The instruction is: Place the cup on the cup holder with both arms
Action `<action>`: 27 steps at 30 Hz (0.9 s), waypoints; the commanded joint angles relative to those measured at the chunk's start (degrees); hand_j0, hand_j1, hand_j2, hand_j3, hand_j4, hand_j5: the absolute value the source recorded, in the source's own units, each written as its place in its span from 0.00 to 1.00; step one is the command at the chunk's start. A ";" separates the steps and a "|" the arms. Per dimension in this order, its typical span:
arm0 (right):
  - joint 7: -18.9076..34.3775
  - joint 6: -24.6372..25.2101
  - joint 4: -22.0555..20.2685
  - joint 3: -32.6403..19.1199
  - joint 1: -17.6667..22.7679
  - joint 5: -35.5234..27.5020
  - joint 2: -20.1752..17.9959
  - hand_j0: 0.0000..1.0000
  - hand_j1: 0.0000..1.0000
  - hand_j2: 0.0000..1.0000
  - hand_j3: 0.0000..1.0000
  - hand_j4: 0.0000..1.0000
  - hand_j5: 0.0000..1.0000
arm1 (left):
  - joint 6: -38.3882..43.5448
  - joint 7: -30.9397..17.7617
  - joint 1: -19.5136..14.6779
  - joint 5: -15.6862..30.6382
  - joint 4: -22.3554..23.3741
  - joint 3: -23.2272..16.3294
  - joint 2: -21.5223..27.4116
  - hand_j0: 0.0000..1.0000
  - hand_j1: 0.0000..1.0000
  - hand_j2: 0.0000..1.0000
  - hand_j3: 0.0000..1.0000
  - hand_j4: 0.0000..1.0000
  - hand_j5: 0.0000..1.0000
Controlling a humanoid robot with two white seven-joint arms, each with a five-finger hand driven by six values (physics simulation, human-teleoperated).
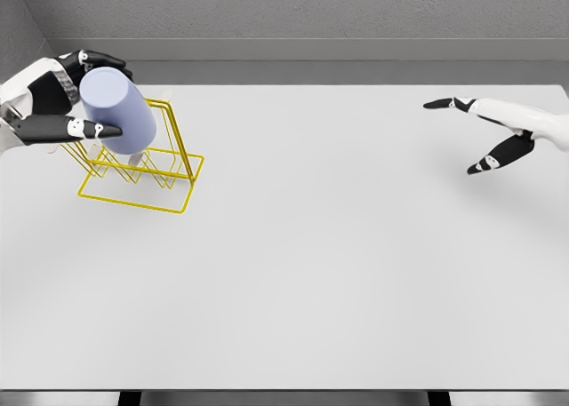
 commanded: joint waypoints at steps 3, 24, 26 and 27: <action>-0.02 0.09 -0.03 -0.12 0.00 -0.40 -0.02 1.00 1.00 1.00 1.00 1.00 1.00 | 0.01 0.01 0.00 0.20 -0.02 0.06 0.11 0.77 0.77 0.77 0.77 0.77 0.77; -0.02 0.09 -0.12 -0.12 0.09 -0.40 -0.02 1.00 1.00 1.00 1.00 1.00 1.00 | -0.07 -0.08 0.09 0.29 -1.07 0.07 0.11 0.90 0.90 0.90 0.90 0.90 0.90; -0.10 0.09 -0.12 -0.12 0.09 -0.40 -0.02 1.00 1.00 1.00 1.00 1.00 1.00 | -0.07 -0.08 0.18 0.29 -1.16 0.07 0.20 0.90 0.90 0.90 0.90 0.90 0.90; -0.02 0.09 -0.12 -0.12 0.09 -0.40 -0.02 1.00 1.00 1.00 1.00 1.00 1.00 | -0.07 -0.08 0.18 0.29 -1.16 0.07 0.20 0.90 0.90 0.90 0.90 0.90 0.90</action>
